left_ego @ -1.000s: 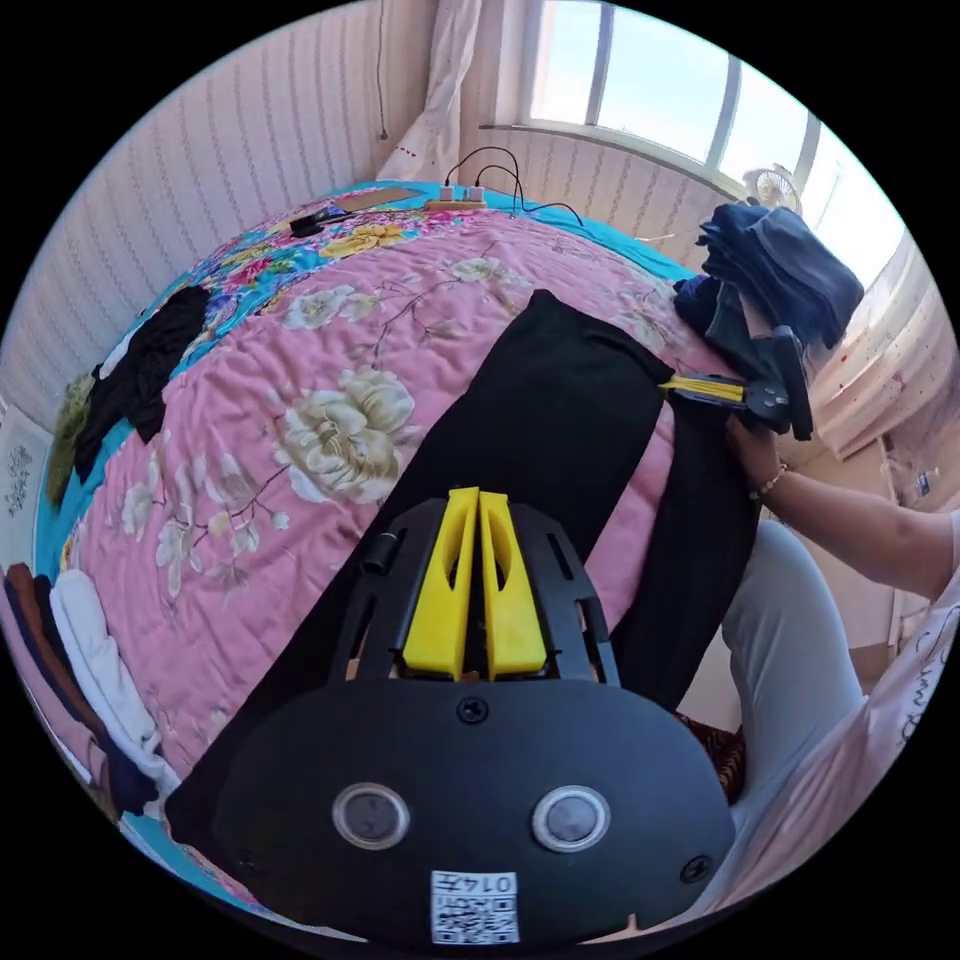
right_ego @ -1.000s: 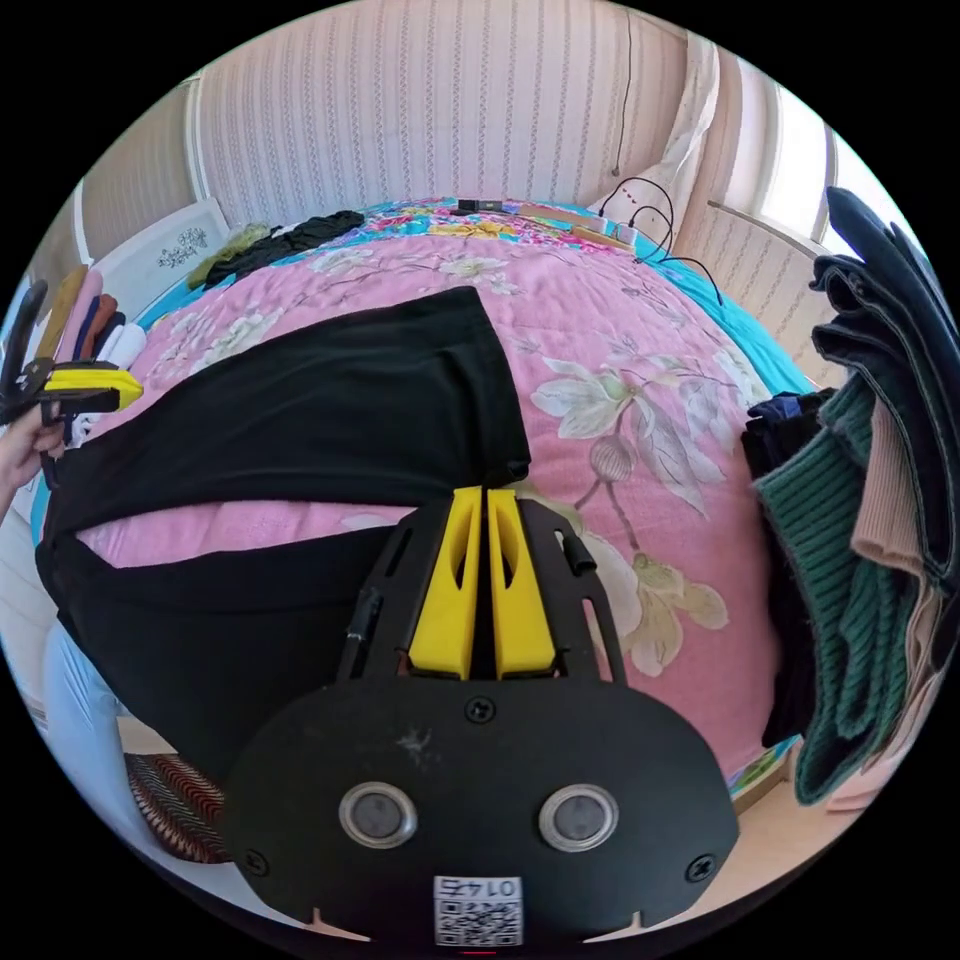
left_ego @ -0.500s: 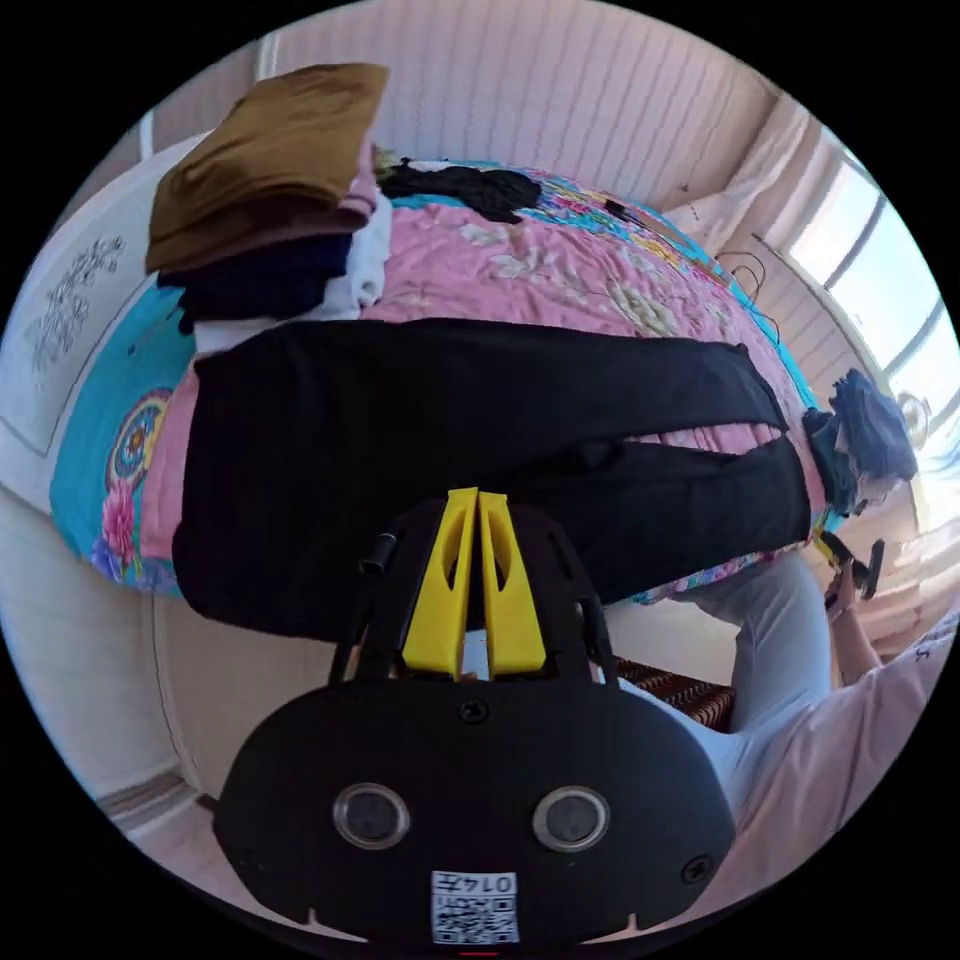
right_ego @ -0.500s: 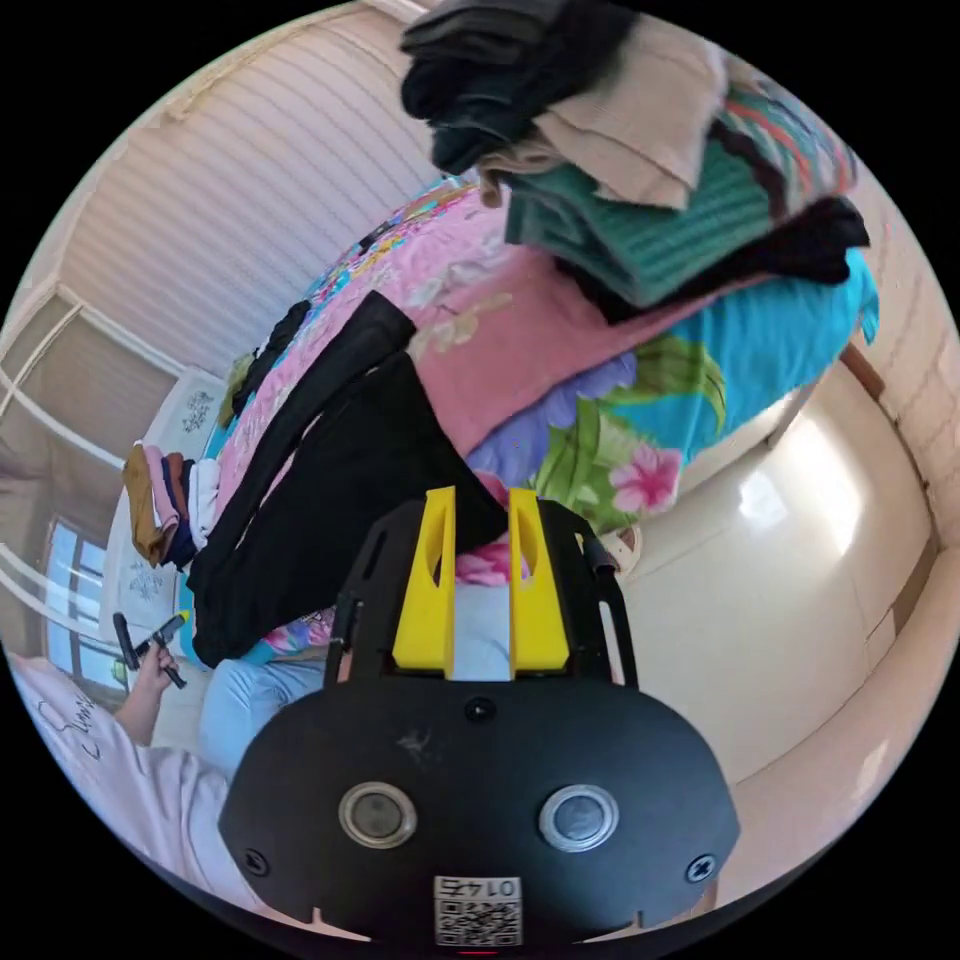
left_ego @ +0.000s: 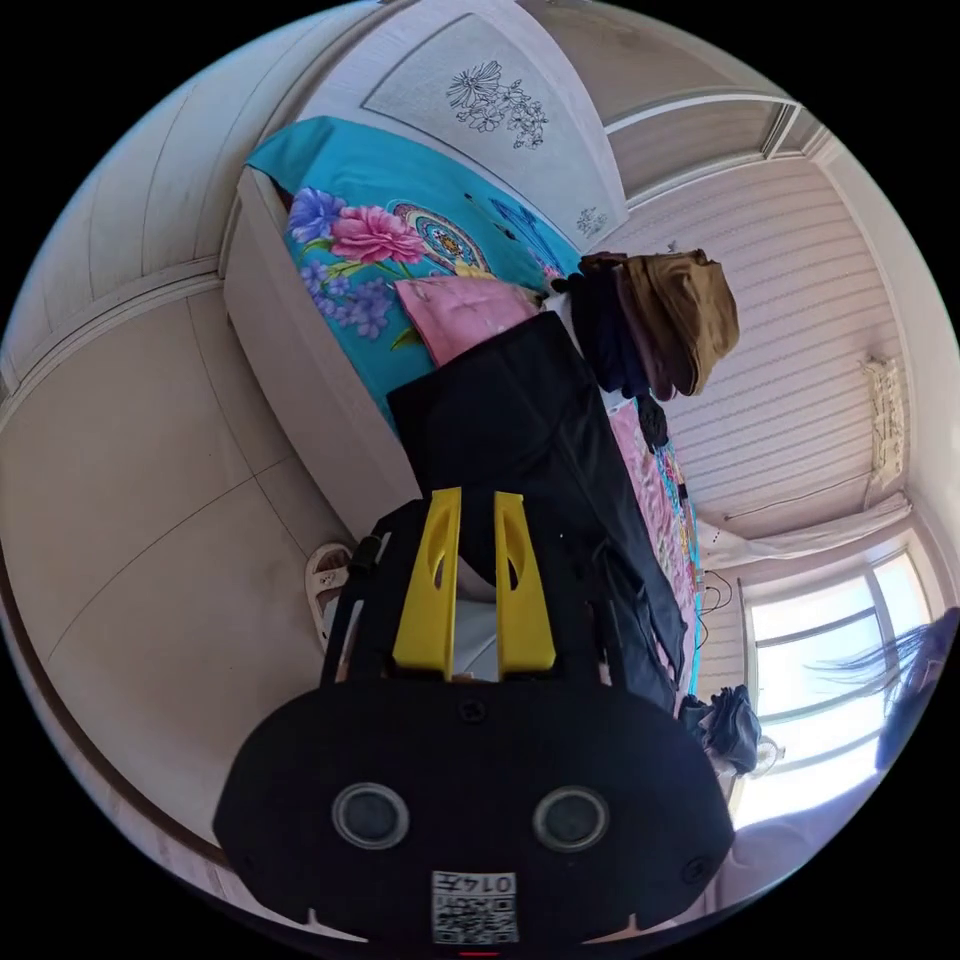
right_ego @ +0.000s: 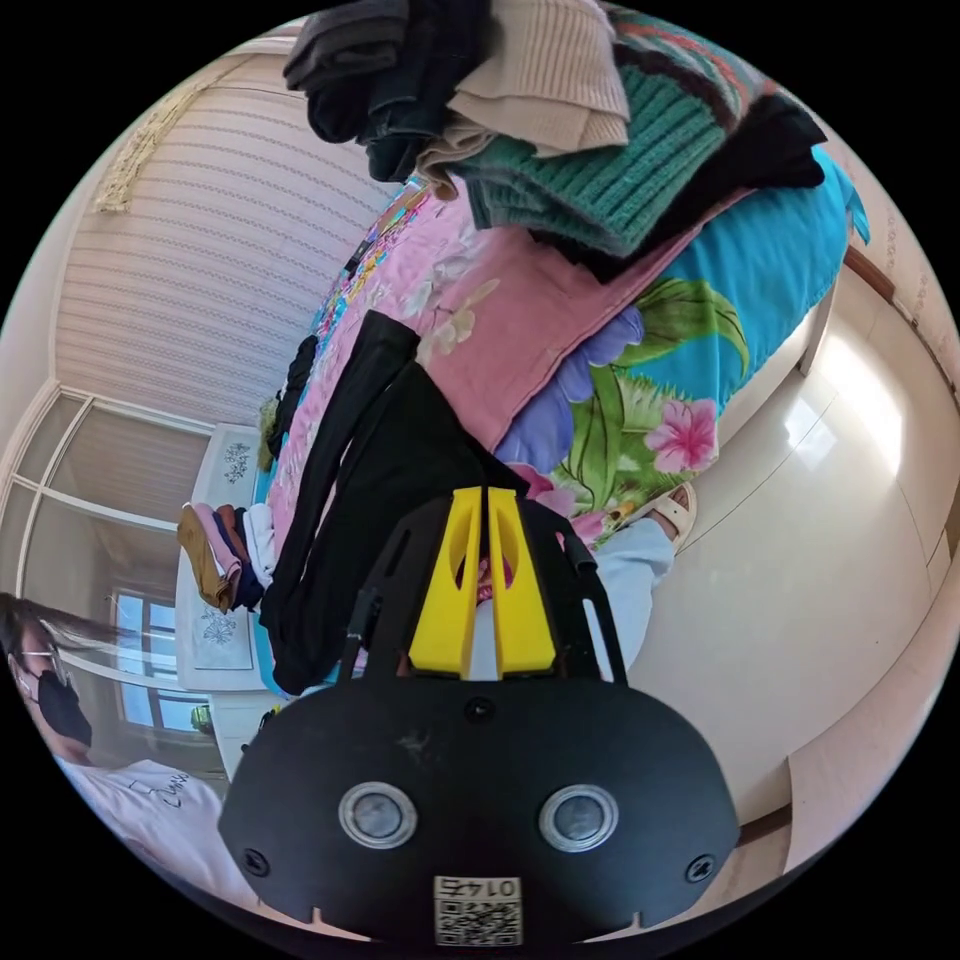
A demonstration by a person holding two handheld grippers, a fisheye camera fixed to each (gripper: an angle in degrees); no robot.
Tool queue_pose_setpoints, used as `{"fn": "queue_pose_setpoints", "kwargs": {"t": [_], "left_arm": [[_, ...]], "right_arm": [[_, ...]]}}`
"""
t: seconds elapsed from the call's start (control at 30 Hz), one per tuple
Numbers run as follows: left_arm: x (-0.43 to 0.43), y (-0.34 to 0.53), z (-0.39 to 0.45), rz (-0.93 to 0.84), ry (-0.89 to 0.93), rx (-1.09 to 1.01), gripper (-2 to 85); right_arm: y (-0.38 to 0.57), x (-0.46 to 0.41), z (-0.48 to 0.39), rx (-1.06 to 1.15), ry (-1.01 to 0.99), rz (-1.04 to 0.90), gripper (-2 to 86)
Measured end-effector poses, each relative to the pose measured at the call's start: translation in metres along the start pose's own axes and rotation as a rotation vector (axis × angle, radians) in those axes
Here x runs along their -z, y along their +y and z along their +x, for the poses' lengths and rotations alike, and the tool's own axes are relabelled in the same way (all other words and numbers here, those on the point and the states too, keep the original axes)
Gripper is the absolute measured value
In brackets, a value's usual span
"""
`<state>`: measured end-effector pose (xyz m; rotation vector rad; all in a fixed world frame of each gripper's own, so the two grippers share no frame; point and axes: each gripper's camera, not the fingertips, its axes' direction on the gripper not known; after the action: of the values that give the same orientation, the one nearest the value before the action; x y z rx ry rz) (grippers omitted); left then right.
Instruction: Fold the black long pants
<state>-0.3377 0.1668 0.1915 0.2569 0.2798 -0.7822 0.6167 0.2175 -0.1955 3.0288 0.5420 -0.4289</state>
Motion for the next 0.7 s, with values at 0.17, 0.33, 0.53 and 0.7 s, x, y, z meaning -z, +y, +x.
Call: {"fn": "queue_pose_setpoints", "kwargs": {"t": [0.17, 0.33, 0.53, 0.7], "left_arm": [[0.014, -0.022, -0.032, -0.019, -0.032, 0.034, 7.2], [0.024, -0.038, -0.062, 0.019, -0.011, 0.132, 8.6], [0.033, -0.054, -0.074, 0.053, 0.092, 0.184, 8.3], [0.056, -0.065, -0.070, 0.070, 0.200, 0.164, 0.1]], "right_arm": [[-0.009, 0.028, -0.021, 0.043, 0.047, -0.011, 0.4], [-0.021, 0.047, -0.050, 0.082, 0.085, -0.017, 0.2], [-0.033, 0.057, -0.084, 0.104, 0.137, -0.034, 0.2], [-0.042, 0.065, -0.116, 0.115, 0.146, -0.022, 0.2]]}}
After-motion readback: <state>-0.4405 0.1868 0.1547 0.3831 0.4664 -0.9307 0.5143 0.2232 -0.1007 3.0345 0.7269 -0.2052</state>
